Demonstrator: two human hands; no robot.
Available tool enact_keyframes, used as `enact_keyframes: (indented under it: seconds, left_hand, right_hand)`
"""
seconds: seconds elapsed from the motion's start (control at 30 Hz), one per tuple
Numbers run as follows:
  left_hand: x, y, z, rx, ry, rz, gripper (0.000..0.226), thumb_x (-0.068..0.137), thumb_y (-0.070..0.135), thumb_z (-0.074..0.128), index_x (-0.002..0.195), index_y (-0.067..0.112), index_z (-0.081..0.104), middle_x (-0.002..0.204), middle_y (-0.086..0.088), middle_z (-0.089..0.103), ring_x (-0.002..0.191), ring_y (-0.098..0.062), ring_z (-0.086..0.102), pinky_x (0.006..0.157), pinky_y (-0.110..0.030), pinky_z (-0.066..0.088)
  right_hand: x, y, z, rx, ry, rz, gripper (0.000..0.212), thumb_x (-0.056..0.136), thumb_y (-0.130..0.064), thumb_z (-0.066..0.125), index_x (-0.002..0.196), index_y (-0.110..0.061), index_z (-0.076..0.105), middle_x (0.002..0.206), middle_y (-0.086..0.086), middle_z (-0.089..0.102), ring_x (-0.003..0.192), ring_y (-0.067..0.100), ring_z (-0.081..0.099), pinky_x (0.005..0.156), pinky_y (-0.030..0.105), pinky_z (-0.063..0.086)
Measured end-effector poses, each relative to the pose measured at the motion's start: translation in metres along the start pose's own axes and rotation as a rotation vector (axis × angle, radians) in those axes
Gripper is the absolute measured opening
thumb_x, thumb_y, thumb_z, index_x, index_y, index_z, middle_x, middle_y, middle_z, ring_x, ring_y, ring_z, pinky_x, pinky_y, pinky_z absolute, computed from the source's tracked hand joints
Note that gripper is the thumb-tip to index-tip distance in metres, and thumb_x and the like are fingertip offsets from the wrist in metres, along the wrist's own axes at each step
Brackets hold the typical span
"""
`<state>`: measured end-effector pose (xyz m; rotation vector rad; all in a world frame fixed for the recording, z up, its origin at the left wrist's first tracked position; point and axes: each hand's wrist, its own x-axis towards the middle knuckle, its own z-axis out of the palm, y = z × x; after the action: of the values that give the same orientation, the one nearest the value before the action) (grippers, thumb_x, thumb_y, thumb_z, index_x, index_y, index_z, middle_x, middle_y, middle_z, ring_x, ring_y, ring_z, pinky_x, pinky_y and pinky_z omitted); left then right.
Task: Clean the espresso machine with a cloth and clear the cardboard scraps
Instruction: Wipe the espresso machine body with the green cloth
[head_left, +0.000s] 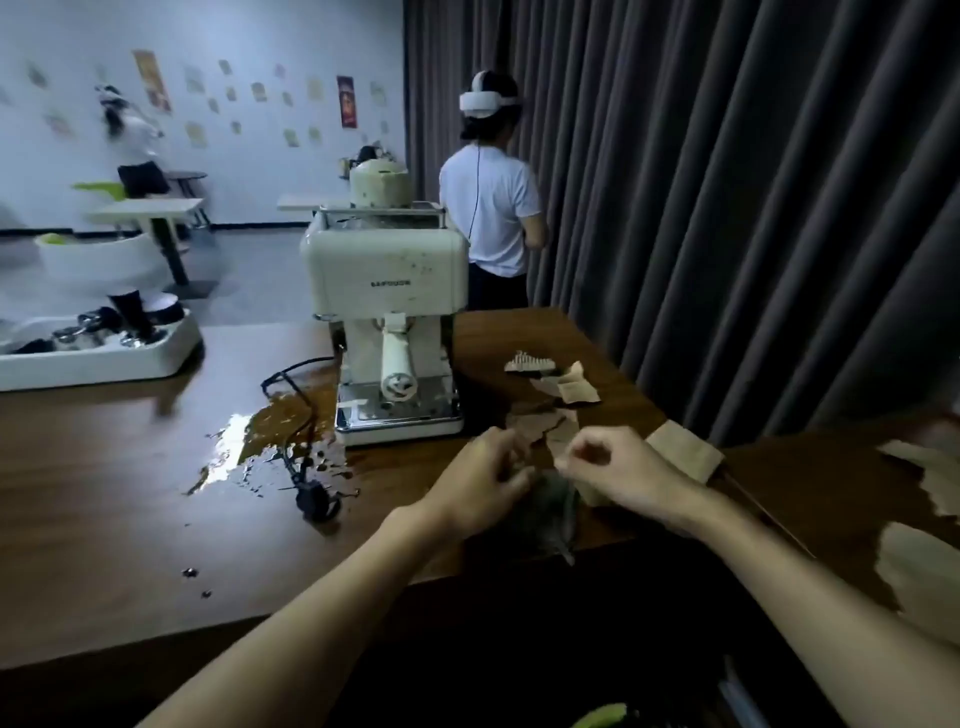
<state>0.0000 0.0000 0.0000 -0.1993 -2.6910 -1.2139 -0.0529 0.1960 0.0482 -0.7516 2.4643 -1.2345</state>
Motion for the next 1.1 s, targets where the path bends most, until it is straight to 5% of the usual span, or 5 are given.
enact_keyframes:
  seconds: [0.13,0.37,0.7,0.9,1.1]
  left_hand:
    - [-0.002,-0.025,0.001,0.203,-0.043,0.095,0.027,0.089,0.026,0.07,0.115,0.022,0.066,0.113,0.001,0.06,0.103,-0.019,0.061,0.091,-0.032,0.048]
    - [0.007,-0.041,0.006,0.353,-0.073,0.139,0.048,0.084,0.044,0.071,0.126,0.024,0.059,0.126,0.0,0.064,0.114,-0.026,0.06,0.094,-0.04,0.047]
    - [0.013,-0.024,0.005,0.139,-0.084,-0.025,0.052,0.089,0.037,0.072,0.134,0.016,0.058,0.126,-0.008,0.056,0.12,-0.024,0.054,0.101,-0.034,0.043]
    - [0.014,0.02,-0.014,-0.483,0.073,-0.159,0.027,0.093,0.018,0.069,0.115,0.014,0.055,0.113,-0.007,0.066,0.101,-0.019,0.069,0.082,-0.038,0.062]
    - [0.011,0.066,-0.028,-0.422,0.235,-0.048,0.045,0.091,0.009,0.071,0.133,0.011,0.053,0.121,-0.004,0.067,0.108,-0.011,0.067,0.087,-0.026,0.059]
  right_hand:
    - [0.022,0.017,0.032,-0.292,-0.067,-0.064,0.014,0.083,-0.033,0.073,0.096,-0.028,0.069,0.095,-0.01,0.067,0.094,0.006,0.061,0.084,0.029,0.049]
    - [0.032,0.026,0.046,-0.674,-0.029,0.034,0.073,0.083,-0.056,0.063,0.146,-0.036,0.033,0.147,-0.006,0.039,0.137,0.023,0.024,0.114,0.043,0.018]
    - [0.03,0.027,0.037,-0.497,0.17,-0.032,0.015,0.081,-0.043,0.07,0.085,-0.042,0.056,0.103,-0.017,0.052,0.116,0.012,0.038,0.096,0.031,0.028]
    - [0.021,-0.01,-0.002,-0.15,0.15,-0.232,0.012,0.088,-0.015,0.069,0.095,-0.024,0.069,0.095,-0.008,0.067,0.093,0.005,0.062,0.081,0.029,0.05]
    - [0.01,-0.028,-0.037,-0.001,0.119,-0.331,0.022,0.085,-0.02,0.073,0.107,-0.021,0.068,0.105,-0.004,0.069,0.105,0.013,0.065,0.092,0.04,0.054]
